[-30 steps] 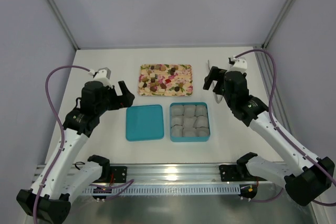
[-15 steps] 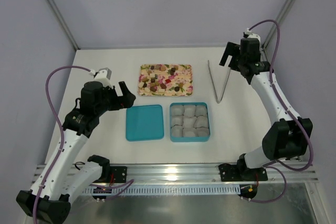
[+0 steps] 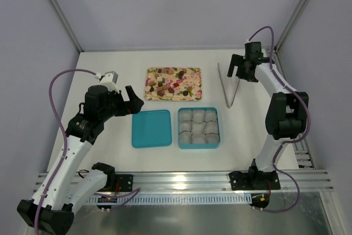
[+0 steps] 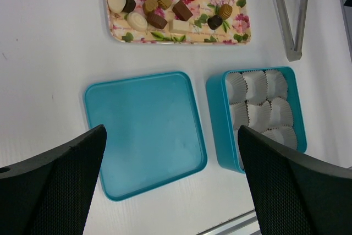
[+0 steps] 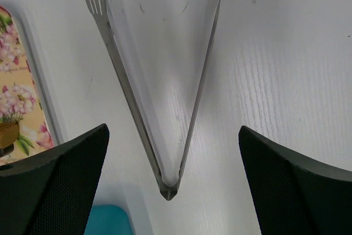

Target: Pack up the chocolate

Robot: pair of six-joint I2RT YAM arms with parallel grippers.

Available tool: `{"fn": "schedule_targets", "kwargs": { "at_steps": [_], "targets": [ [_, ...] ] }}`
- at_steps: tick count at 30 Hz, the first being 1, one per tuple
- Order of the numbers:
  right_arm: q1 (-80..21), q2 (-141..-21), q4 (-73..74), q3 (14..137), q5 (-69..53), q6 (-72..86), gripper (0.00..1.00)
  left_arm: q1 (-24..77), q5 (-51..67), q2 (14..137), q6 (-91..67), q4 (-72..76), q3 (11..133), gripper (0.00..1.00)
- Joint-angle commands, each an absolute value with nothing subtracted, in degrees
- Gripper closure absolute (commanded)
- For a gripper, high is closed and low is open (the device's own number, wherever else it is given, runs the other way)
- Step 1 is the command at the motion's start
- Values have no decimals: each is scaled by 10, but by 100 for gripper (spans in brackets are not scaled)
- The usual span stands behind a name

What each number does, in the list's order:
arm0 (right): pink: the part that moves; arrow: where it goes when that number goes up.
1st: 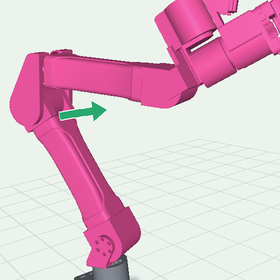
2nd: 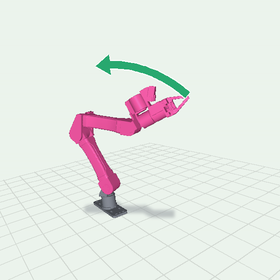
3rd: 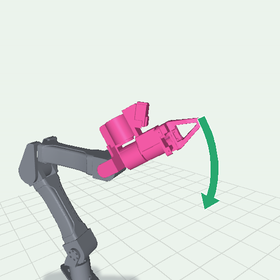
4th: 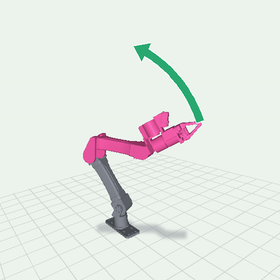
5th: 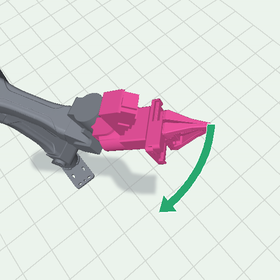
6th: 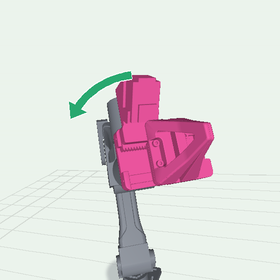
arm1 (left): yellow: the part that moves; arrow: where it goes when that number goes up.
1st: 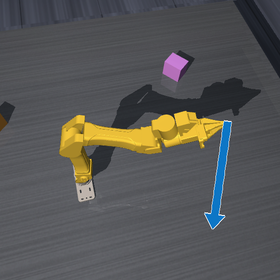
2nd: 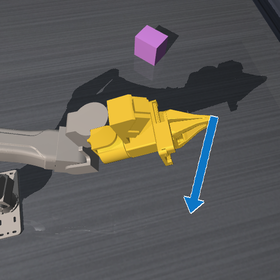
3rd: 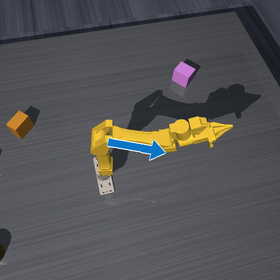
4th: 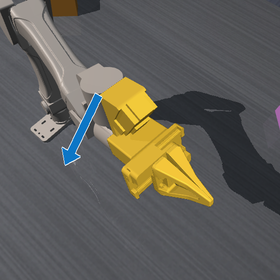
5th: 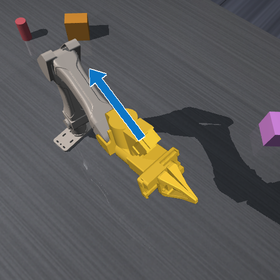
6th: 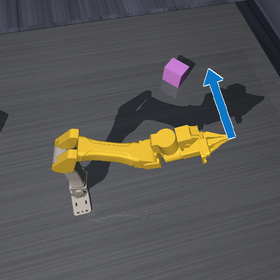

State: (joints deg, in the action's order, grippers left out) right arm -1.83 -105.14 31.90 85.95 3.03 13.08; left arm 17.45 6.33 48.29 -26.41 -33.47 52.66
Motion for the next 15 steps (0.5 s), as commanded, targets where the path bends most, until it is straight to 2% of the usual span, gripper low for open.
{"fn": "schedule_targets", "kwargs": {
  "at_steps": [1,15],
  "targets": [
    [-20,-1069,333,886,10,108,0,173,77,476,-261,-313,528,0],
    [-57,-1134,319,859,18,93,0,172,74,483,-261,-313,526,0]
  ]
}}
